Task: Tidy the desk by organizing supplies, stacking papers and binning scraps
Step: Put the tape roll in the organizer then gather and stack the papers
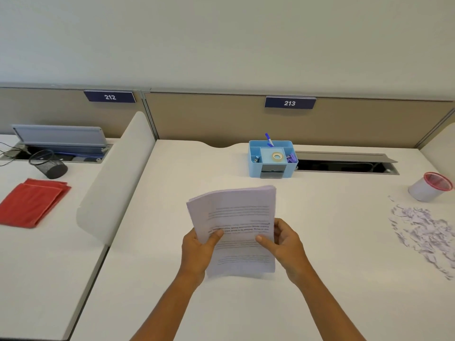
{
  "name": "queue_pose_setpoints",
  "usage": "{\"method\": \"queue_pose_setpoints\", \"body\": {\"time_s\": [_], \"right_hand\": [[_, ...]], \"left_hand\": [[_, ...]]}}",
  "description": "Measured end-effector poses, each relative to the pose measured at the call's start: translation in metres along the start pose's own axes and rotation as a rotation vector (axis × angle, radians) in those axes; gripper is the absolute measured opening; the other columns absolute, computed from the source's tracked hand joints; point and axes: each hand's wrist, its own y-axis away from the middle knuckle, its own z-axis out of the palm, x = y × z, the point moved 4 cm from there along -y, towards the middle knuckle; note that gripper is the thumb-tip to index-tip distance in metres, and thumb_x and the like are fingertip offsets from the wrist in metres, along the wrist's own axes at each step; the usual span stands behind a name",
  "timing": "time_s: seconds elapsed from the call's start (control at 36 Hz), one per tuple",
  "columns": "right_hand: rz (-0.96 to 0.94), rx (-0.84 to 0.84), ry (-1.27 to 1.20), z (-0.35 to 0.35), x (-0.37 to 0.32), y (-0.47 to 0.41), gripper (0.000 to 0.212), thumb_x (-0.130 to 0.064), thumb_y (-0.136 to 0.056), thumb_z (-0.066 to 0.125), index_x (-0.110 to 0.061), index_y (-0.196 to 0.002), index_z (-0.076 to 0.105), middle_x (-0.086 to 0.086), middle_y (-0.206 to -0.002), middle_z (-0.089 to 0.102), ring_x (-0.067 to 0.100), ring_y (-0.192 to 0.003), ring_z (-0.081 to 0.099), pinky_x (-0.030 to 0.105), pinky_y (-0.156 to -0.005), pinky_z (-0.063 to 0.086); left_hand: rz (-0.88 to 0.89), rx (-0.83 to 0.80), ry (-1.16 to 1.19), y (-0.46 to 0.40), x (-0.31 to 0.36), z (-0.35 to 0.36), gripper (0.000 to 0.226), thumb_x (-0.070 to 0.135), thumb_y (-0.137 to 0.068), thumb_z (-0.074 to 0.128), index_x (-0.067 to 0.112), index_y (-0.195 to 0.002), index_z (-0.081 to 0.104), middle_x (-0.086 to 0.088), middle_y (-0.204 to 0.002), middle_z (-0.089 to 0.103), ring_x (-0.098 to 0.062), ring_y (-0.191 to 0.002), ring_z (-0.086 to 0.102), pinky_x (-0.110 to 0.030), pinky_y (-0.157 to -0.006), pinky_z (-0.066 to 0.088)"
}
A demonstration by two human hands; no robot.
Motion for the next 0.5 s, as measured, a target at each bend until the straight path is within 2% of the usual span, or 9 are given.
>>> {"method": "queue_pose_setpoints", "body": {"time_s": [0.08,0.17,0.25,0.36,0.42,0.5], "right_hand": [[0.049,-0.119,-0.034,-0.011,0.003,0.004,0.038,-0.015,-0.084,0.086,-0.011,-0.119,0.07,0.008,-0.116,0.077,0.031,-0.11,0.073,0.047,-0.098,0.058],[0.095,-0.163,-0.104,-0.017,0.013,0.01,0.034,-0.013,-0.085,0.083,-0.008,-0.117,0.073,0.015,-0.118,0.076,0.039,-0.113,0.07,0.046,-0.099,0.057],[0.125,-0.16,-0.241,-0.016,0.026,0.014,0.035,-0.01,-0.086,0.079,-0.003,-0.12,0.073,0.022,-0.122,0.073,0.044,-0.117,0.068,0.053,-0.101,0.055],[0.184,-0.062,-0.49,-0.001,0.043,0.019,0.063,-0.017,-0.074,0.092,0.002,-0.128,0.067,0.025,-0.129,0.069,0.044,-0.122,0.065,0.055,-0.099,0.056],[0.19,0.02,-0.493,0.01,0.047,0.023,0.057,-0.013,-0.077,0.088,-0.001,-0.128,0.066,0.021,-0.127,0.072,0.041,-0.119,0.068,0.055,-0.095,0.058],[0.203,0.19,-0.432,0.024,0.054,0.028,0.042,-0.004,-0.086,0.078,-0.011,-0.127,0.068,0.009,-0.119,0.077,0.03,-0.11,0.074,0.055,-0.092,0.06]], "left_hand": [[-0.023,0.061,0.135,-0.001,0.002,-0.012,0.025,0.014,-0.092,0.086,0.023,-0.113,0.076,0.008,-0.099,0.085,-0.02,-0.093,0.081,-0.026,-0.069,0.066],[-0.045,0.097,0.294,-0.001,0.004,-0.019,0.031,0.012,-0.092,0.084,0.022,-0.12,0.075,0.005,-0.103,0.085,-0.018,-0.097,0.08,-0.025,-0.071,0.066],[-0.086,0.112,0.417,0.001,0.003,-0.02,0.038,0.012,-0.092,0.083,0.022,-0.127,0.073,0.002,-0.111,0.085,-0.024,-0.107,0.079,-0.037,-0.084,0.065],[-0.132,0.113,0.508,0.006,0.001,-0.015,0.04,0.013,-0.094,0.081,0.025,-0.132,0.072,-0.002,-0.121,0.084,-0.029,-0.114,0.078,-0.046,-0.092,0.064],[-0.142,0.096,0.503,0.011,0.0,-0.01,0.039,0.014,-0.095,0.081,0.028,-0.13,0.072,-0.002,-0.121,0.084,-0.029,-0.112,0.079,-0.05,-0.096,0.065],[-0.129,0.059,0.433,0.019,-0.005,-0.003,0.042,0.016,-0.091,0.083,0.03,-0.128,0.07,0.002,-0.118,0.084,-0.024,-0.106,0.081,-0.044,-0.085,0.069]]}}
